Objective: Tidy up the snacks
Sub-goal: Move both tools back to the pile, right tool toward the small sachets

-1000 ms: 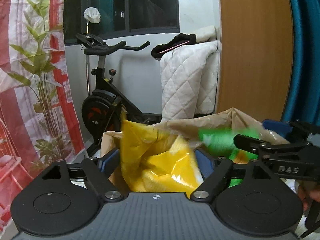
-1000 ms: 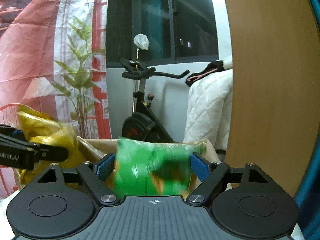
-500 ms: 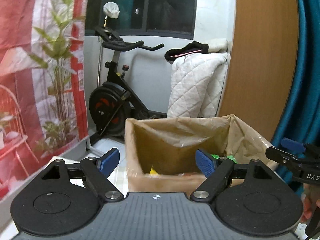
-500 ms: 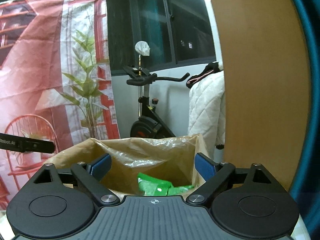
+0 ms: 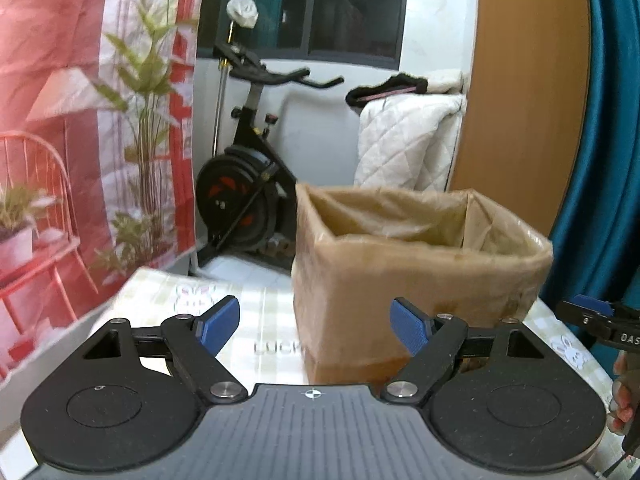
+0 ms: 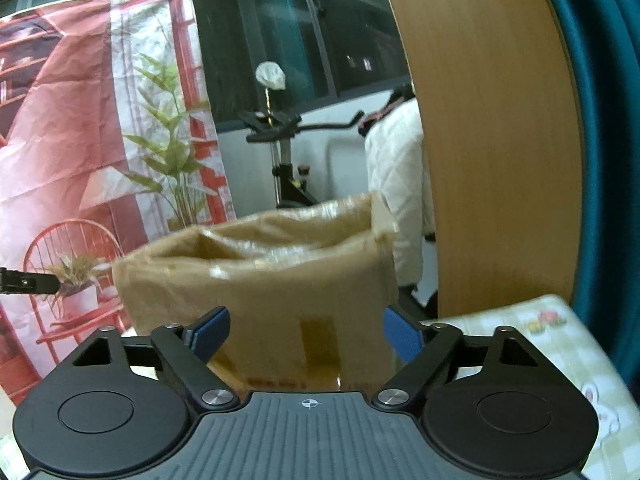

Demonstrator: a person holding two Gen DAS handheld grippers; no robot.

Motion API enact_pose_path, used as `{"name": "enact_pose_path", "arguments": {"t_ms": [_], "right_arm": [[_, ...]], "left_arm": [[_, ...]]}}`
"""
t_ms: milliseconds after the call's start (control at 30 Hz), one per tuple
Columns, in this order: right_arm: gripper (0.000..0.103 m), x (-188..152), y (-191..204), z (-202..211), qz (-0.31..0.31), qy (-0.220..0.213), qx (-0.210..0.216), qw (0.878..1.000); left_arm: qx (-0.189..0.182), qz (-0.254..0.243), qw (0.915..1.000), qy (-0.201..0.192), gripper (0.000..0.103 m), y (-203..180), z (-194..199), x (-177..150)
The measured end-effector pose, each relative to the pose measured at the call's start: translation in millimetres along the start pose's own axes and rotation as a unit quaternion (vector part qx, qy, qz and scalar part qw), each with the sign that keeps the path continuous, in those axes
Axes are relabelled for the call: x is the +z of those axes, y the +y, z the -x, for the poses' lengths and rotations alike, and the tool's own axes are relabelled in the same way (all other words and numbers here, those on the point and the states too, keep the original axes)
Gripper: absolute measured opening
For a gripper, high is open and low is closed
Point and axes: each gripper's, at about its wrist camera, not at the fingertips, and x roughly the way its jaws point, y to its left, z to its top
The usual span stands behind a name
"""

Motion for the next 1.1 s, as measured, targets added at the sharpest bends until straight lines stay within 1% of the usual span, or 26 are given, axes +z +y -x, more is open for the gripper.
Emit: {"name": "enact_pose_path", "arguments": {"t_ms": [67, 100, 267, 333, 400, 467, 600, 867, 1100], "right_arm": [[0.067, -10.9, -0.7, -0.8, 0.003, 0.012, -0.004, 1.0], [0.066, -16.1, -0.2, -1.0, 0.005, 0.016, -0.006, 1.0], [0.051, -37.5, 2.5, -6.6, 0.01, 0.042, -0.009, 0.999], [0.046, -42.0, 3.7, -10.4, 0.013, 0.053, -0.011, 0.998], [0.045, -48.5, 4.8, -9.7, 0.017, 0.055, -0.015, 0.998], [0.041, -55.2, 4.8, -9.3, 0.019, 0.061, -0.019, 0.998], [0.039, -65.8, -0.4, -10.4, 0.021, 0.077, -0.03, 0.996], [0.04, -82.7, -20.7, -10.7, 0.003, 0.095, -0.045, 0.994], [0.041, -91.9, -33.9, -10.0, -0.014, 0.098, -0.054, 0.994]], "left_arm": [[0.001, 0.008, 0.9999, 0.01, 0.083, 5.5, -1.7, -7.4], [0.002, 0.012, 0.9998, 0.013, 0.082, 7.8, -1.6, -11.3], [0.008, 0.032, 0.999, 0.031, 0.077, 19.2, -5.2, -25.1], [0.009, 0.036, 0.9987, 0.035, 0.076, 22.7, -6.5, -29.0], [0.01, 0.037, 0.9986, 0.038, 0.075, 23.8, -8.1, -32.0], [0.008, 0.037, 0.9985, 0.041, 0.074, 23.2, -10.0, -36.4], [0.003, 0.041, 0.9979, 0.051, 0.071, 20.6, -16.1, -42.9], [-0.008, 0.039, 0.9968, 0.07, 0.071, 13.4, -29.2, -56.6], [-0.012, 0.041, 0.996, 0.079, 0.071, 9.9, -33.5, -64.8]]}}
